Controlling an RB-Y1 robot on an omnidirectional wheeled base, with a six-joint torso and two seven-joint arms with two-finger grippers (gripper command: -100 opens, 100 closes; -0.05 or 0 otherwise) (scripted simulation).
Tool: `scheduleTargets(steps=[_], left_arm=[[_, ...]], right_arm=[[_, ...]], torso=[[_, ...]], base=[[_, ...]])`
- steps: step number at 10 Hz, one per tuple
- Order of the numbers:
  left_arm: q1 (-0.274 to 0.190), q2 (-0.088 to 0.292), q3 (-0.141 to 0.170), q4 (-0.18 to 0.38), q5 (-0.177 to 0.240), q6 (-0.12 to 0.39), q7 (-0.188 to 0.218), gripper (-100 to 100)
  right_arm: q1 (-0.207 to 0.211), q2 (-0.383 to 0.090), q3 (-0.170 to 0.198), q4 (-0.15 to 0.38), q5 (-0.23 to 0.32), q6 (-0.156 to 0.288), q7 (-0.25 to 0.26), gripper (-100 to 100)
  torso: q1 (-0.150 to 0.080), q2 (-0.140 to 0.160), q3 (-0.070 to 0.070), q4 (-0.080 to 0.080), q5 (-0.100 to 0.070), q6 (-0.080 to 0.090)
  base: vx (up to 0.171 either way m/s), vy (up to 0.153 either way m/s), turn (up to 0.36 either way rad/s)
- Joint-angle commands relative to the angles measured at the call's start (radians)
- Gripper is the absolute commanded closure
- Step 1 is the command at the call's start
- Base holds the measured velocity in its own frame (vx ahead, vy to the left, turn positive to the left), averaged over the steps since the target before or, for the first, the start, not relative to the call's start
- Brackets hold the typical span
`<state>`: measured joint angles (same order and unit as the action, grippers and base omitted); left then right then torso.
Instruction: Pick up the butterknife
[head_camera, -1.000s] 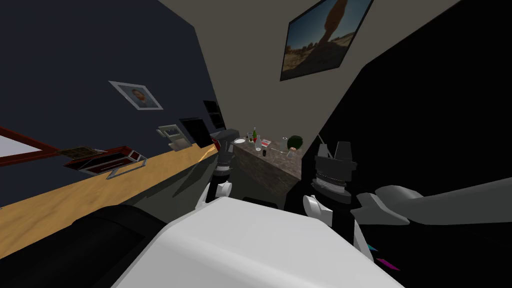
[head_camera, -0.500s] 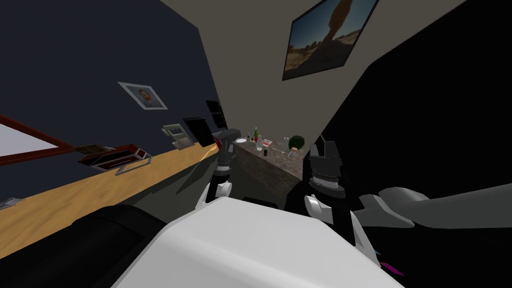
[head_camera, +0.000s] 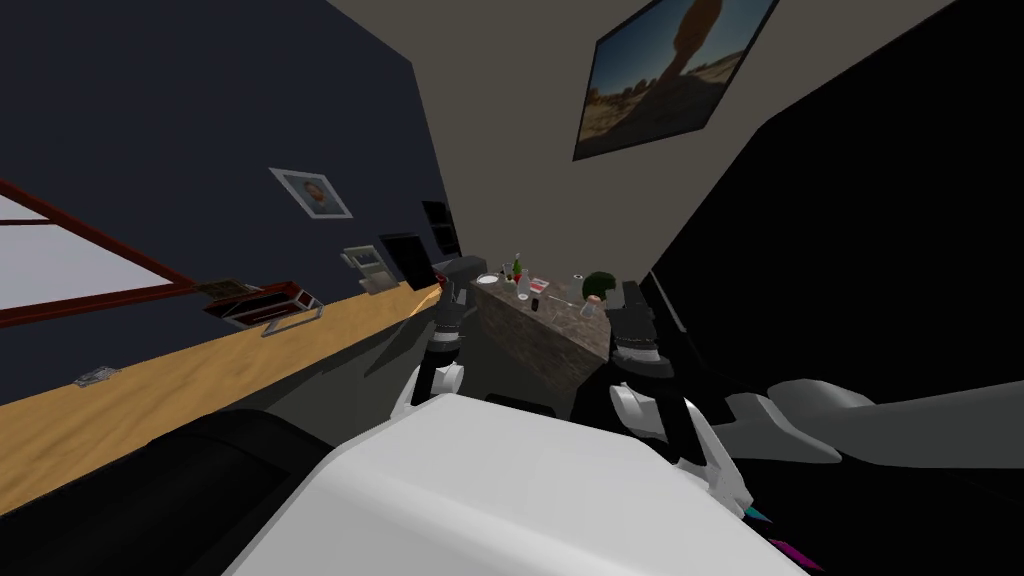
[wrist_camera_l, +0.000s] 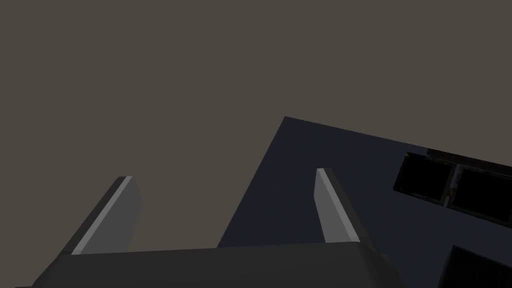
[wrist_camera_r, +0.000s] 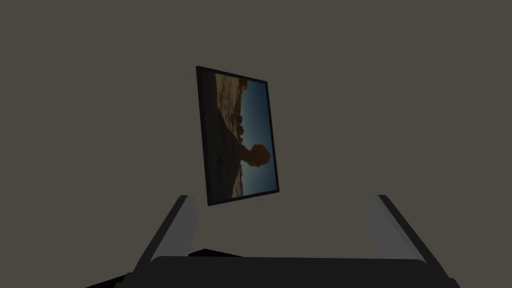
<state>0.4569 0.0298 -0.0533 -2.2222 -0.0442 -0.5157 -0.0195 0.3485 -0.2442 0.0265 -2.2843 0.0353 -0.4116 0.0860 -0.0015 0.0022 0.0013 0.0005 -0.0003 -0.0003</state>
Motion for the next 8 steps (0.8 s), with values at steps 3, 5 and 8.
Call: scheduleTargets(steps=[3,5,8], left_arm=[[0.0,0.0,0.0,0.0,0.0,0.0,0.0,0],[0.0,0.0,0.0,0.0,0.0,0.0,0.0,0],[0.0,0.0,0.0,0.0,0.0,0.0,0.0,0]], right_arm=[[-0.075,-0.112,0.029,0.073,-0.058,0.108,0.039,-100],[-0.125,-0.173,0.044,0.118,-0.095,0.169,0.061,-100],[-0.174,-0.239,0.06,0.167,-0.132,0.236,0.084,-100]], torso=[[0.0,0.002,0.001,0.0,0.0,0.0],[0.0,0.003,0.002,0.001,0.0,0.0],[0.0,0.0,0.0,0.0,0.0,0.0]], base=[[-0.071,-0.021,0.141],[-0.083,-0.028,0.16],[-0.038,-0.008,0.1]])
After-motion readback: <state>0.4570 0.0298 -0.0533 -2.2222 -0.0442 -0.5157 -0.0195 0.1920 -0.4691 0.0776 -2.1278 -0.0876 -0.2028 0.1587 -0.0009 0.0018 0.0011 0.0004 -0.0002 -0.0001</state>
